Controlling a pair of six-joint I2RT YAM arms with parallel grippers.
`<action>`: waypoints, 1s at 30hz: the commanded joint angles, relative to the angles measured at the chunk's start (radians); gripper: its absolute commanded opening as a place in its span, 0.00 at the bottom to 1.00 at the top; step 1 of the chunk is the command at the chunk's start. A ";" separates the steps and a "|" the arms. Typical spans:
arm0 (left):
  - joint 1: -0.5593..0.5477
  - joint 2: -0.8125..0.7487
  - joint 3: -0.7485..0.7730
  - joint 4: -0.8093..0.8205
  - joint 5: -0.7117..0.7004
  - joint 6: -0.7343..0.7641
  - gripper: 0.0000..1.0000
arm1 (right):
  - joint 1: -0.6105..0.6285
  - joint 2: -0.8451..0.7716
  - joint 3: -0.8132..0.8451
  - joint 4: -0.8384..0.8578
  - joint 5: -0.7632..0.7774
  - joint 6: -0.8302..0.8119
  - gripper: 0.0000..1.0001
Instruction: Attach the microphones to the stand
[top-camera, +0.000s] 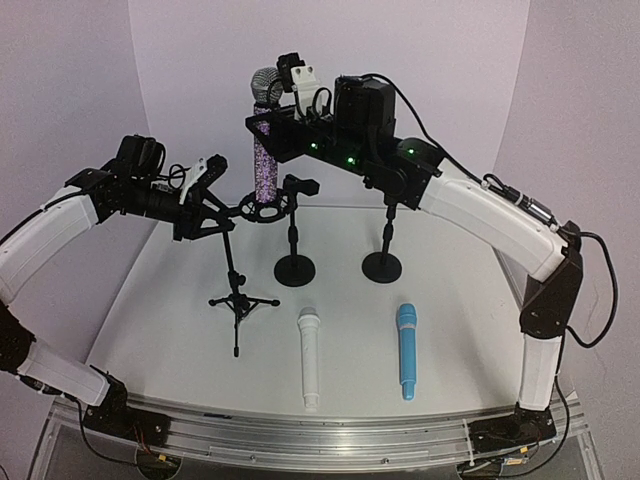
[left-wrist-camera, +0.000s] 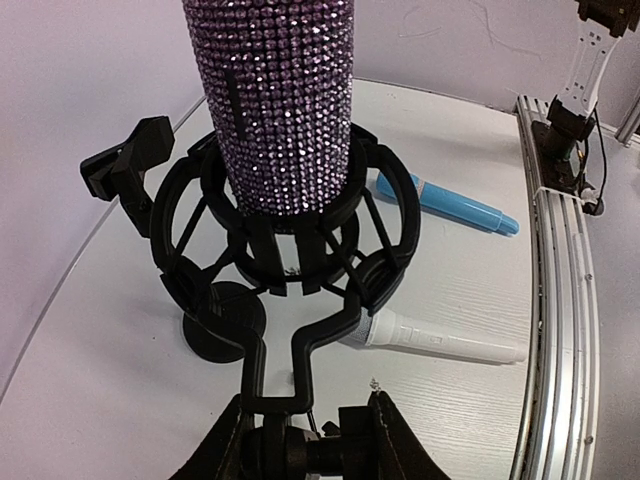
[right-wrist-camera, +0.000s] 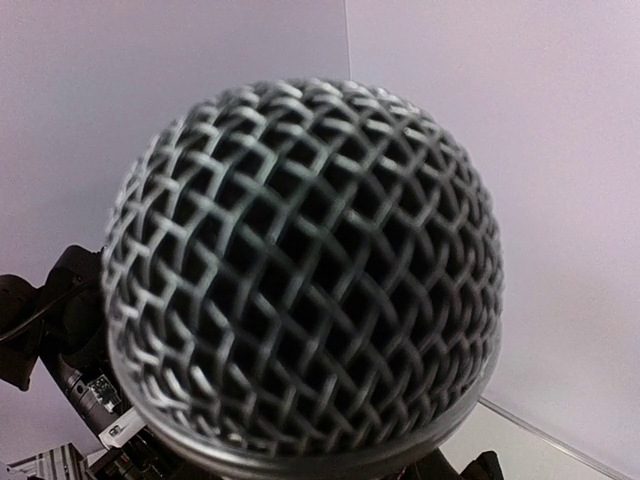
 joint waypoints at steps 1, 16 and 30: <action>0.003 -0.015 0.000 0.058 -0.006 -0.029 0.00 | 0.031 -0.038 0.001 -0.027 -0.024 0.026 0.00; 0.003 -0.053 -0.083 0.169 0.062 -0.064 0.00 | 0.027 0.054 -0.069 -0.016 -0.029 -0.042 0.00; 0.003 -0.050 -0.103 0.216 0.073 -0.107 0.00 | 0.027 -0.059 -0.432 0.208 -0.089 -0.014 0.36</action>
